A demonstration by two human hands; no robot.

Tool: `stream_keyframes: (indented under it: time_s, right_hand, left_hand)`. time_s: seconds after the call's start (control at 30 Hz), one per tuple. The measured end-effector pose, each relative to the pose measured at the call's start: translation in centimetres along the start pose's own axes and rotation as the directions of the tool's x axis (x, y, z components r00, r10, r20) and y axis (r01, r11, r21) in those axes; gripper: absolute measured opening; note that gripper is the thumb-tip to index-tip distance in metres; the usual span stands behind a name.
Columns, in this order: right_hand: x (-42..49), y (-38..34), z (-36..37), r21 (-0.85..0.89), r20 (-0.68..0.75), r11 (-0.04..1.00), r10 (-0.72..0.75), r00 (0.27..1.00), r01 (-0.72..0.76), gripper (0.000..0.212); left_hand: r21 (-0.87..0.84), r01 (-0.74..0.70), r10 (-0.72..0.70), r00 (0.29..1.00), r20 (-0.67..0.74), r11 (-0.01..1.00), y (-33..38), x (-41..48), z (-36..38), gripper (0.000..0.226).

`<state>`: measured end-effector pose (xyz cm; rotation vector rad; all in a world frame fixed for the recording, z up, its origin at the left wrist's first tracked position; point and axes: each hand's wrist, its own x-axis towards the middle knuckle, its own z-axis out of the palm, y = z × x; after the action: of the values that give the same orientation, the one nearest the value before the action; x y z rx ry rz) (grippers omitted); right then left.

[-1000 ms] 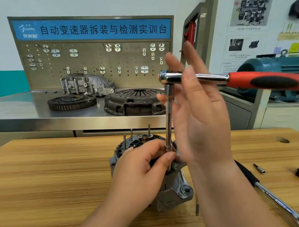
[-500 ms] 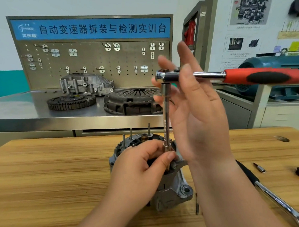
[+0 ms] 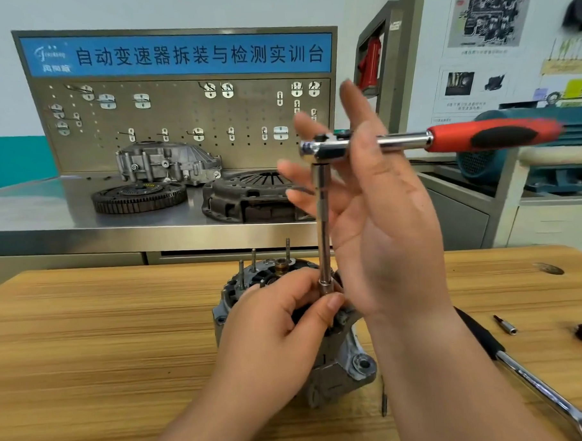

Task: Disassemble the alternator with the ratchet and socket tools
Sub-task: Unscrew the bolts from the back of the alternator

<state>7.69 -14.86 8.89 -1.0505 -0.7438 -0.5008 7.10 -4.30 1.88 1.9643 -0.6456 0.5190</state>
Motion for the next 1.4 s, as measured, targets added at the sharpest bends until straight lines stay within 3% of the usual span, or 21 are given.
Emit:
stream_keyframes:
  time_s: [0.13, 0.3, 0.4, 0.53, 0.63, 0.73, 0.9, 1.0, 1.13, 1.4]
  right_hand:
    - [-0.14, -0.19, 0.34, -0.082, 0.011, 0.988, -0.130, 0.991, 0.131, 0.035]
    - [-0.20, -0.11, 0.02, 0.082, -0.039, 0.997, -0.002, 0.999, 0.005, 0.030]
    - [-0.22, -0.04, -0.04, 0.093, -0.046, 0.992, 0.086, 0.995, -0.081, 0.044]
    - [-0.34, -0.14, 0.26, -0.055, -0.045, 0.998, -0.021, 0.999, 0.019, 0.022]
    - [-0.38, -0.21, 0.55, -0.183, 0.026, 0.979, -0.081, 0.996, 0.084, 0.030]
    - [-0.28, -0.12, 0.37, -0.002, -0.035, 0.999, -0.035, 0.999, 0.035, 0.024]
    - [-0.16, -0.01, -0.17, 0.118, -0.087, 0.989, 0.102, 0.991, -0.092, 0.037]
    - [-0.07, -0.12, -0.10, 0.004, -0.080, 1.000, 0.009, 0.997, -0.009, 0.022]
    - [-0.10, -0.38, -0.09, -0.184, -0.034, 0.969, -0.172, 0.985, 0.163, 0.020]
    - [0.00, -0.49, -0.04, 0.156, -0.017, 0.984, 0.085, 0.996, -0.081, 0.040]
  left_hand:
    - [-0.018, 0.054, -0.054, 0.998, -0.020, 0.998, 0.09, 0.08, -0.11, 0.020]
    - [0.015, 0.015, -0.016, 1.000, 0.020, 1.000, -0.04, 0.01, -0.04, 0.024]
    - [0.012, -0.002, 0.001, 0.999, 0.039, 1.000, 0.00, -0.09, 0.15, 0.030]
    - [-0.029, 0.050, -0.050, 0.999, 0.006, 0.998, -0.02, 0.11, 0.24, 0.023]
    - [-0.036, 0.067, -0.067, 0.998, -0.011, 0.997, -0.03, 0.21, 0.13, 0.019]
    - [-0.014, 0.050, -0.051, 0.999, -0.017, 0.999, -0.17, 0.11, 0.11, 0.009]
    - [0.044, -0.026, 0.025, 0.999, 0.022, 0.999, -0.04, 0.03, -0.08, 0.035]
    - [-0.002, 0.004, -0.004, 1.000, 0.004, 1.000, -0.13, 0.19, -0.26, 0.021]
    - [-0.090, 0.069, -0.067, 0.998, 0.021, 0.994, -0.28, 0.39, -0.50, 0.017]
    - [0.008, -0.026, 0.026, 0.998, 0.049, 1.000, -0.01, 0.04, -0.25, 0.030]
